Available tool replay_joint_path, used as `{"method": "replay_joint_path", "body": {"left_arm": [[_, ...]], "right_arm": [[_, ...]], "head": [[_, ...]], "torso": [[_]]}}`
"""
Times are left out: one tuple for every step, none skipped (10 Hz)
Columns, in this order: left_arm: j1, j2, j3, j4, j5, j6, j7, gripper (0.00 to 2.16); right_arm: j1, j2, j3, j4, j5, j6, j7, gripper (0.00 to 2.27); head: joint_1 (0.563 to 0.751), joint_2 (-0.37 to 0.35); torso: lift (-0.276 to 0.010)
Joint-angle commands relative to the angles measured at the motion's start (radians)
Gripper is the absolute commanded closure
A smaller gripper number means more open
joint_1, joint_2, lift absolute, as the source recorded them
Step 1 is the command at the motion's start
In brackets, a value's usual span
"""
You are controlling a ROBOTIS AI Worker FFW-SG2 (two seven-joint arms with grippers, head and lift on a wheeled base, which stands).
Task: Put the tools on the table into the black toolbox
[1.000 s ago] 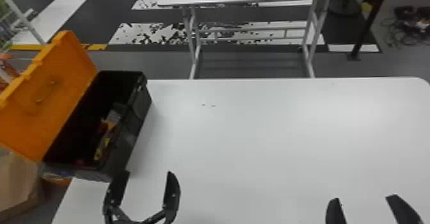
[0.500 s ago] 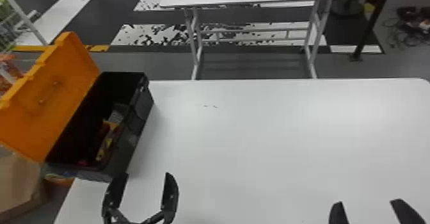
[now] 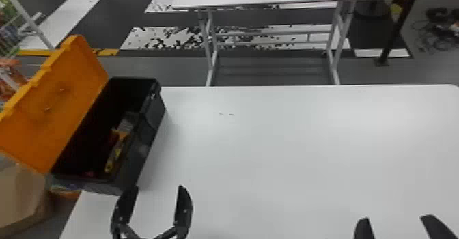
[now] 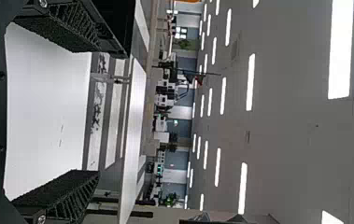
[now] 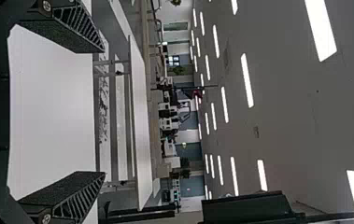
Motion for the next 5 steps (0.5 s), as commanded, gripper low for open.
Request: {"method": "replay_joint_path", "body": {"left_arm": [[-0.003,-0.001,-0.003,0.002,0.0,0.0,0.0,0.06],[-0.005,-0.001,-0.003,0.004,0.0,0.003,0.0,0.06],[-0.006,-0.001,-0.004,0.007,0.002,0.003,0.0,0.06],[-0.008,-0.001,-0.004,0.008,0.005,0.003,0.0,0.06],[-0.009,0.001,-0.004,0.01,0.008,0.006,0.0,0.06]], "right_arm": [[0.0,0.001,-0.001,0.0,0.0,-0.004,0.0,0.08],[-0.001,0.001,-0.001,0.002,0.0,-0.01,0.0,0.08],[0.0,0.001,-0.001,0.003,0.0,-0.01,0.0,0.08],[-0.001,0.001,-0.001,0.005,0.0,-0.01,0.0,0.08],[-0.003,0.001,-0.001,0.008,0.0,-0.01,0.0,0.08]], "head": [[0.695,0.156],[0.695,0.156],[0.695,0.152],[0.695,0.151],[0.695,0.151]], "torso": [[-0.075],[-0.075],[-0.075],[-0.075],[-0.075]]}}
